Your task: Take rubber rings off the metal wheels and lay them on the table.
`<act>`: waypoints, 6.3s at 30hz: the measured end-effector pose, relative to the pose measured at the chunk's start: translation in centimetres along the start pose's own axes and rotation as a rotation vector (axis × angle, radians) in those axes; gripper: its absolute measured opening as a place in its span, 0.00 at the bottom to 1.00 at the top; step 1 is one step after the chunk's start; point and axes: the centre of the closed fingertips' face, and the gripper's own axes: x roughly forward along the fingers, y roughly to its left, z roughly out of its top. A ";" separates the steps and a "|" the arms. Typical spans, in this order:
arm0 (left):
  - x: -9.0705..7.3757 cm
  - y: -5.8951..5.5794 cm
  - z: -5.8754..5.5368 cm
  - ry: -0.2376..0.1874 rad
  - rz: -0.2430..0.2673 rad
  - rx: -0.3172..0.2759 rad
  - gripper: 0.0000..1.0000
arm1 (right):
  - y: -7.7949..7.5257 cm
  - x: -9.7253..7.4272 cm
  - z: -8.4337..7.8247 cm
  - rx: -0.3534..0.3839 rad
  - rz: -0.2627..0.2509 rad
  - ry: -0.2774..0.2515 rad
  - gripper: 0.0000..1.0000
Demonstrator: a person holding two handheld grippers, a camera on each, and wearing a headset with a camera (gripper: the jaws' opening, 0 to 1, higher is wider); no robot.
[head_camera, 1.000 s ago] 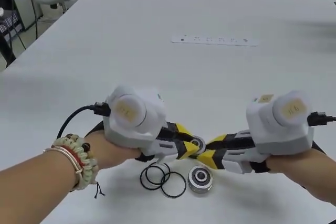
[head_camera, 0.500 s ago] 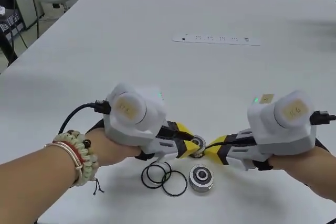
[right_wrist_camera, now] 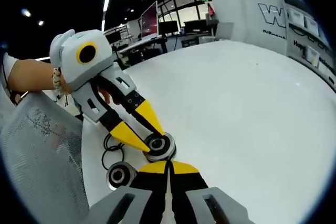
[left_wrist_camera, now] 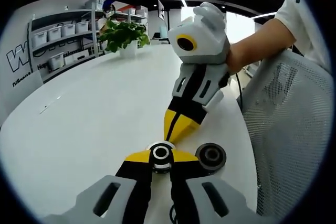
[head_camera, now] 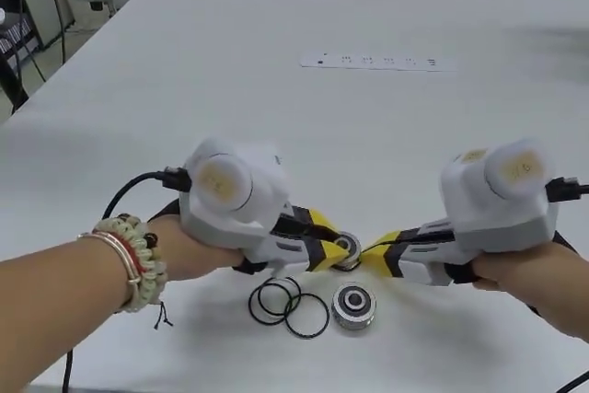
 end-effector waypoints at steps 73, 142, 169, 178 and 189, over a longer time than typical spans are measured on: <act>0.1 0.0 0.1 0.043 -0.009 0.078 0.07 | 1.8 -0.4 3.6 0.099 0.045 -0.074 0.00; -18.4 -3.6 -1.1 -0.079 0.257 -0.140 0.72 | 1.7 -4.1 7.0 0.156 0.018 -0.214 0.00; -19.0 -4.1 -2.5 -0.106 0.314 -0.216 0.74 | 6.9 -2.2 6.9 0.044 0.141 -0.142 0.00; -18.9 -4.1 -2.7 -0.111 0.313 -0.226 0.73 | 8.8 -0.3 5.0 -0.031 0.178 -0.056 0.00; -18.4 -4.5 -2.5 -0.122 0.304 -0.229 0.73 | 9.9 1.2 3.3 -0.081 0.186 -0.005 0.00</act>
